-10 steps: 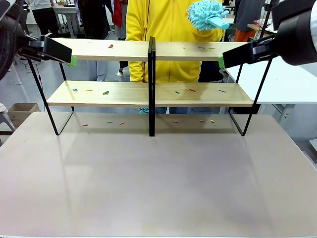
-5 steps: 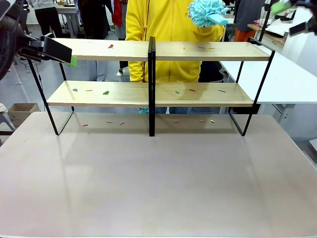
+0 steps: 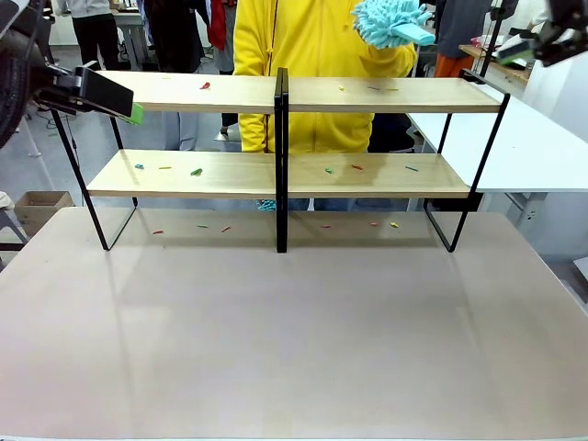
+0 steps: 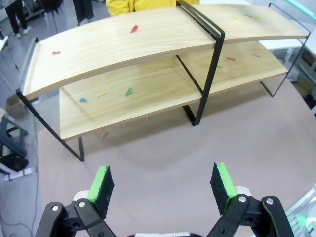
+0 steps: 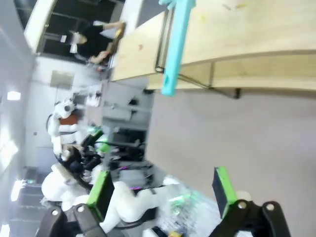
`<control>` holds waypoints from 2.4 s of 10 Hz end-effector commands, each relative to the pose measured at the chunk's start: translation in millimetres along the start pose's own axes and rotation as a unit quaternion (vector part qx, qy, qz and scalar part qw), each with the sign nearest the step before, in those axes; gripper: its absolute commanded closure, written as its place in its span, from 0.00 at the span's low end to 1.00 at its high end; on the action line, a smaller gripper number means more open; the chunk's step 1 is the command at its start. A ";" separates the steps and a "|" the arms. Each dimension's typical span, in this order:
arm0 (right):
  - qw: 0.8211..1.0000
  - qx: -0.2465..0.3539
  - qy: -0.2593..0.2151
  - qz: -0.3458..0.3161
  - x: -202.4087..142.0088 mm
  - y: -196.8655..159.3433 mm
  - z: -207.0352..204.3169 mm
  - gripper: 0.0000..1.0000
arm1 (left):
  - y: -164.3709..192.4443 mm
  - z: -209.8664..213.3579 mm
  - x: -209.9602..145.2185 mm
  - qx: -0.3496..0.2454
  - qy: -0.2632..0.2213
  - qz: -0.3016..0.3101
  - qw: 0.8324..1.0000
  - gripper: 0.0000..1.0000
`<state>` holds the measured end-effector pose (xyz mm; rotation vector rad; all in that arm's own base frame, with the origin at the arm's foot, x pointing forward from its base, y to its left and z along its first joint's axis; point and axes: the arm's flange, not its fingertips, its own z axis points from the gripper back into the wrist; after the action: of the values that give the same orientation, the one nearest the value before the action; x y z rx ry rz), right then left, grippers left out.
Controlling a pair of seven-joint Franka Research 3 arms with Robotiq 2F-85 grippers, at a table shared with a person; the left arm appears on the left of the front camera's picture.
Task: Clean the shelves.
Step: Pick up the Duster when the human hands it over.
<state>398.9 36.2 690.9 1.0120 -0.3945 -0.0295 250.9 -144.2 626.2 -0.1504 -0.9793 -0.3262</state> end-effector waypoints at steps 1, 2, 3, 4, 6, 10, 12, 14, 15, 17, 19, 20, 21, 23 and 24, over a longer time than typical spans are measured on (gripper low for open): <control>0.996 0.013 0.025 -0.090 75.4 8.7 -23.5 0.00 | 0.5 0.4 0.1 0.002 -0.001 0.000 1.000 0.00; 0.991 -0.016 0.003 -0.129 97.8 4.3 -44.5 0.00 | 0.5 0.4 0.1 0.002 -0.001 0.000 1.000 0.00; 0.989 -0.002 0.036 -0.143 115.2 -3.0 -68.2 0.00 | 0.5 0.4 0.1 0.002 -0.001 0.000 1.000 0.00; 0.988 0.018 0.052 -0.147 120.0 -6.8 -82.9 0.00 | 0.5 0.4 0.1 0.002 -0.001 0.000 1.000 0.00; 0.986 0.011 0.057 -0.158 124.9 -10.2 -100.2 0.00 | 0.5 0.4 0.1 0.002 -0.001 0.000 1.000 0.00; 0.984 0.019 0.065 -0.163 125.5 -13.9 -106.6 0.00 | 0.5 0.4 0.1 0.002 -0.001 0.000 1.000 0.00; 0.985 0.014 0.057 -0.160 125.0 -15.5 -105.7 0.56 | 0.5 0.4 0.1 0.002 -0.001 0.000 1.000 0.00; 0.985 0.018 0.054 -0.163 125.8 -17.5 -105.9 1.00 | 0.5 0.4 0.1 0.002 -0.001 0.000 1.000 0.00; 0.985 0.017 0.049 -0.165 125.9 -17.5 -106.3 1.00 | 0.5 0.4 0.1 0.002 -0.001 0.000 1.000 0.00; 0.986 0.009 0.039 -0.162 125.9 -17.1 -105.6 0.92 | 0.5 0.4 0.1 0.002 -0.001 0.000 1.000 0.00; 0.987 -0.003 0.022 -0.160 125.9 -17.1 -106.7 1.00 | 0.5 0.4 0.1 0.002 -0.001 0.000 1.000 0.00; 0.987 -0.005 0.022 -0.159 126.0 -17.6 -107.8 1.00 | 0.5 0.4 0.1 0.002 -0.001 0.000 1.000 0.00; 0.987 -0.010 0.021 -0.159 126.1 -18.9 -108.3 1.00 | 0.5 0.4 0.1 0.002 -0.001 0.000 1.000 0.00; 0.991 0.003 0.059 -0.122 114.4 -19.3 -88.3 1.00 | 0.5 0.4 0.1 0.002 -0.001 0.000 1.000 0.00; 0.993 -0.009 0.087 -0.081 97.1 -15.9 -62.5 1.00 | 0.5 0.4 0.1 0.002 -0.001 0.000 1.000 0.00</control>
<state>542.2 78.4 671.8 1.0447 -0.1523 -0.1944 251.2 -144.0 626.0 -0.1508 -0.9784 -0.3258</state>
